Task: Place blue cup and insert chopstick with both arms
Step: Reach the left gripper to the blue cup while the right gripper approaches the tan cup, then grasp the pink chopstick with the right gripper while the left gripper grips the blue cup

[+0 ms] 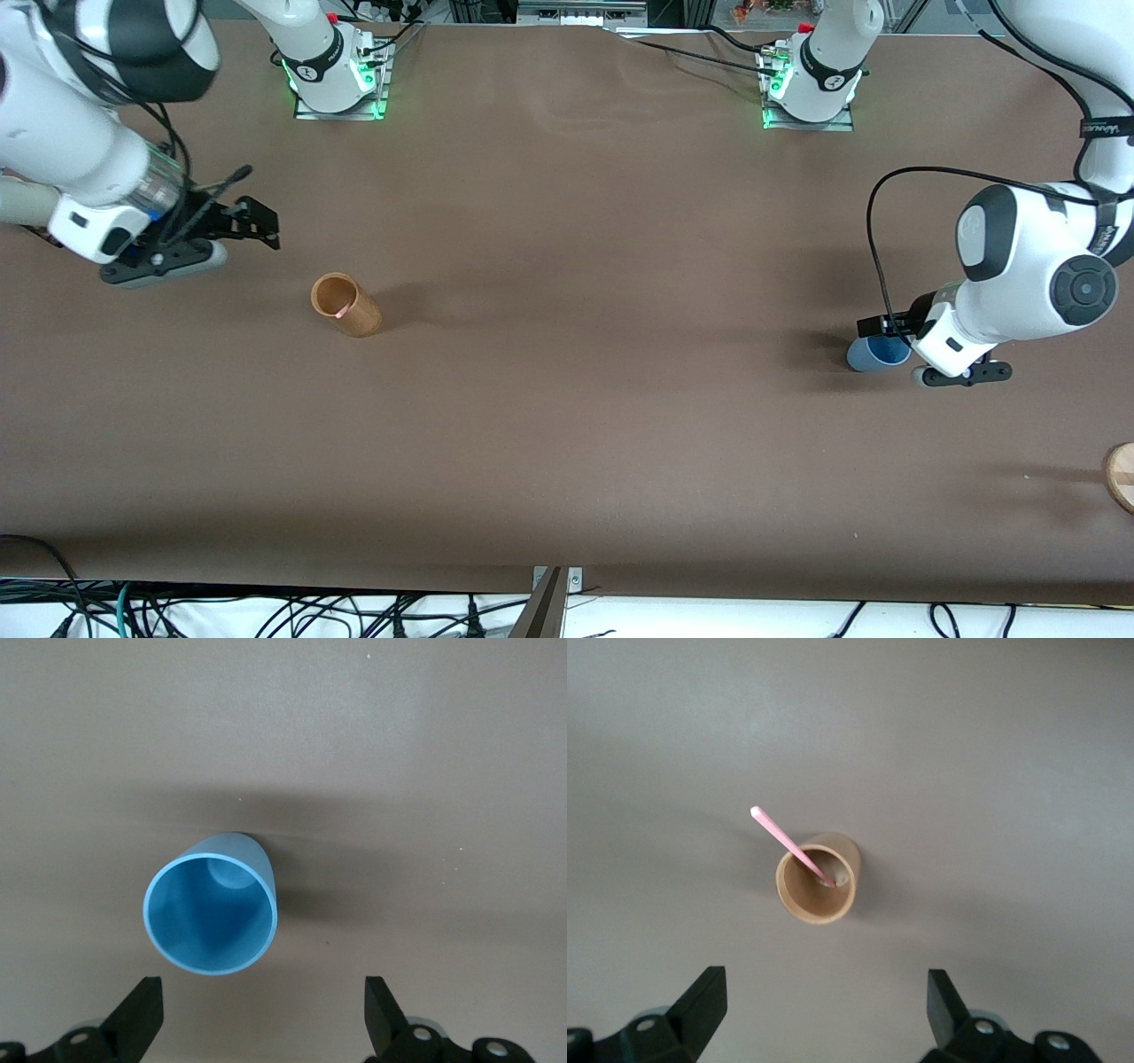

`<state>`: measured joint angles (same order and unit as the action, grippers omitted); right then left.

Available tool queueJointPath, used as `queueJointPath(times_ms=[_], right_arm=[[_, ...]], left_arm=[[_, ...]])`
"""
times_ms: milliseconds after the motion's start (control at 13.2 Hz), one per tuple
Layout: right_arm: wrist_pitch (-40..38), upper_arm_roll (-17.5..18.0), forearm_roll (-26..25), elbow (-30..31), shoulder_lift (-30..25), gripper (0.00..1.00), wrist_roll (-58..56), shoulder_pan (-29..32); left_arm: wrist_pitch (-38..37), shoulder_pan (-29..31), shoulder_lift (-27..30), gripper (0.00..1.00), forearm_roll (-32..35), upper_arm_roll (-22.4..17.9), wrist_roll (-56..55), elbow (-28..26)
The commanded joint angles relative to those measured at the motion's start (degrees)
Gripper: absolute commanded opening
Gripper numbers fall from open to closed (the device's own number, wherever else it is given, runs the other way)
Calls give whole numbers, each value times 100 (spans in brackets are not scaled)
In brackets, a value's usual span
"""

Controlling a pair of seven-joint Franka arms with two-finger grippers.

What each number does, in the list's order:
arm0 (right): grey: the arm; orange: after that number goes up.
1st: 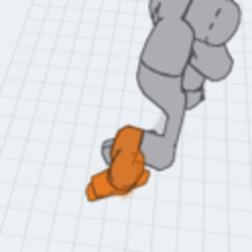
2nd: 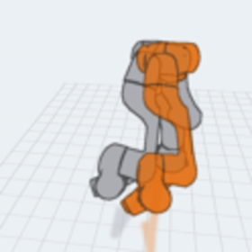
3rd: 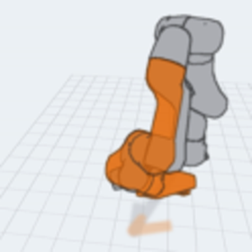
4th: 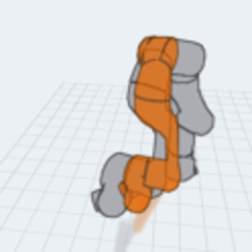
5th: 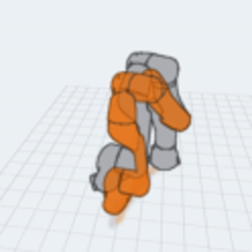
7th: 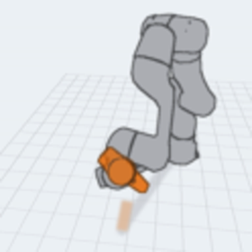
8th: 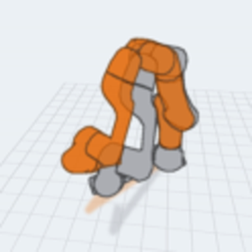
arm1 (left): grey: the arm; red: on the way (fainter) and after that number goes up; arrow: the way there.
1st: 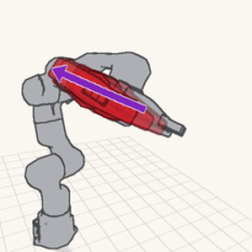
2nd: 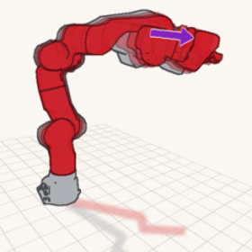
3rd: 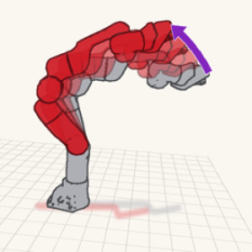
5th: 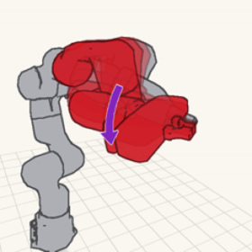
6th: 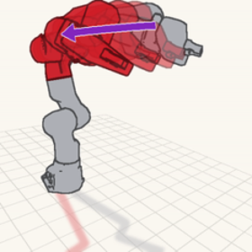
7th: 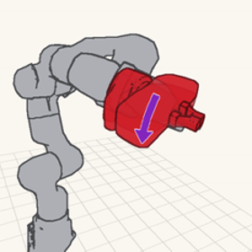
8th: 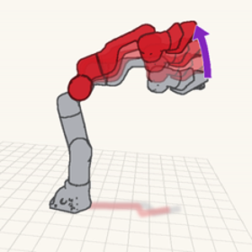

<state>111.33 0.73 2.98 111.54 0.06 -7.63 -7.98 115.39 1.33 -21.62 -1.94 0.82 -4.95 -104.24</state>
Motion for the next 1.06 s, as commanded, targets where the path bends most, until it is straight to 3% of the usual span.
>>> queueJointPath(times_ms=[0,304,911,987], right_arm=[[939,173,97,981,-366,100,-37,51],[2197,401,80,1555,-121,100,-54,51],[3507,446,18,1555,837,100,-134,-98],[3683,446,9,1555,960,100,-142,-133]], left_arm=[[421,-36,-87,100,88,-3,20,-219],[915,-63,-185,100,88,-3,11,-474],[1495,-71,-589,99,97,-3,20,-553],[1495,-71,-598,92,175,-3,20,-553]])
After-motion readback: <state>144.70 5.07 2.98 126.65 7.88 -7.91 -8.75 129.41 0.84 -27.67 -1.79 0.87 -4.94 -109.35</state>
